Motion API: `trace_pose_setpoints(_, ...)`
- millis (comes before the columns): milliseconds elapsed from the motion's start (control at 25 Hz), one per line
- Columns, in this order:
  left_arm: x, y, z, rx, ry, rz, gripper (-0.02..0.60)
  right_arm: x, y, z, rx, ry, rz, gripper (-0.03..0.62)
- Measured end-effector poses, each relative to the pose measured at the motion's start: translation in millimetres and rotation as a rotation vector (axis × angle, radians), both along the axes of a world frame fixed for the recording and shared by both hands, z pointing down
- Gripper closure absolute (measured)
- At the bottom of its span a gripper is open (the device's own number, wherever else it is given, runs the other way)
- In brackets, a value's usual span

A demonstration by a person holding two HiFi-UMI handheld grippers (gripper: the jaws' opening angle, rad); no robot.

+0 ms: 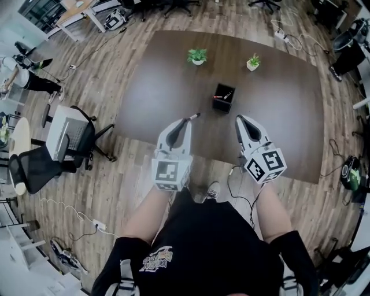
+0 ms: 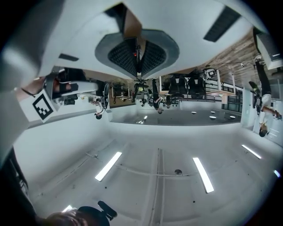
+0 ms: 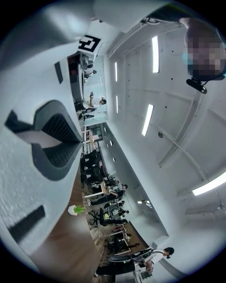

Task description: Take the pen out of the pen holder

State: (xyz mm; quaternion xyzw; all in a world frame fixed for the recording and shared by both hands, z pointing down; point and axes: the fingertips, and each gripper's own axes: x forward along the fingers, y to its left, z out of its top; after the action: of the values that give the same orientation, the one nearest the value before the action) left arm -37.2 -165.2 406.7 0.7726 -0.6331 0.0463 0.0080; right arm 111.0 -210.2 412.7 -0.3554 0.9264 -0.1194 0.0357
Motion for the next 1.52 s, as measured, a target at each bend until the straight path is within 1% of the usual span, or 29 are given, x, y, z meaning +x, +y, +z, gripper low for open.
trace_pose_setpoints(240,-49.6,39.6,1.1,-0.023,0.023,-0.045,0.555,-58.5,28.2,6.5,-0.013,0.021,-0.063,0.589)
trace_pose_setpoints(400,-85.5,63.6,-1.0,-0.017,0.035,-0.035,0.554,-95.2,52.0,4.4,-0.010,0.028,-0.054,0.589)
trace_pose_setpoints(640,-131.5,97.8,-1.3,-0.013,0.049,0.048,0.555,-136.7,97.6,-0.5,-0.002,0.050,0.027,0.589)
trace_pose_setpoints(840,-148.5,116.8,1.2,-0.010,0.070,0.161,0.555,-148.5,134.7,-5.9,0.012,0.075,0.137,0.589)
trace_pose_setpoints(920,-147.3,123.7,2.9,-0.009,0.077,0.211,0.554,-145.8,149.4,-8.3,0.018,0.085,0.187,0.589)
trace_pose_setpoints(1000,-138.6,130.4,5.0,-0.011,0.088,0.265,0.555,-135.8,165.3,-9.8,0.017,0.095,0.243,0.589)
trace_pose_setpoints(1120,-113.0,139.0,6.0,-0.018,0.105,0.349,0.555,-109.9,187.9,-10.4,0.011,0.109,0.328,0.589)
trace_pose_setpoints(1200,-95.2,144.3,4.3,-0.017,0.110,0.388,0.555,-92.4,198.5,-12.4,0.009,0.115,0.365,0.589)
trace_pose_setpoints(1360,-70.8,154.0,-2.2,-0.009,0.117,0.429,0.555,-67.3,215.6,-17.7,0.012,0.124,0.410,0.589)
trace_pose_setpoints(1520,-55.1,163.8,-6.7,-0.002,0.122,0.429,0.554,-52.0,228.2,-21.0,0.013,0.129,0.411,0.589)
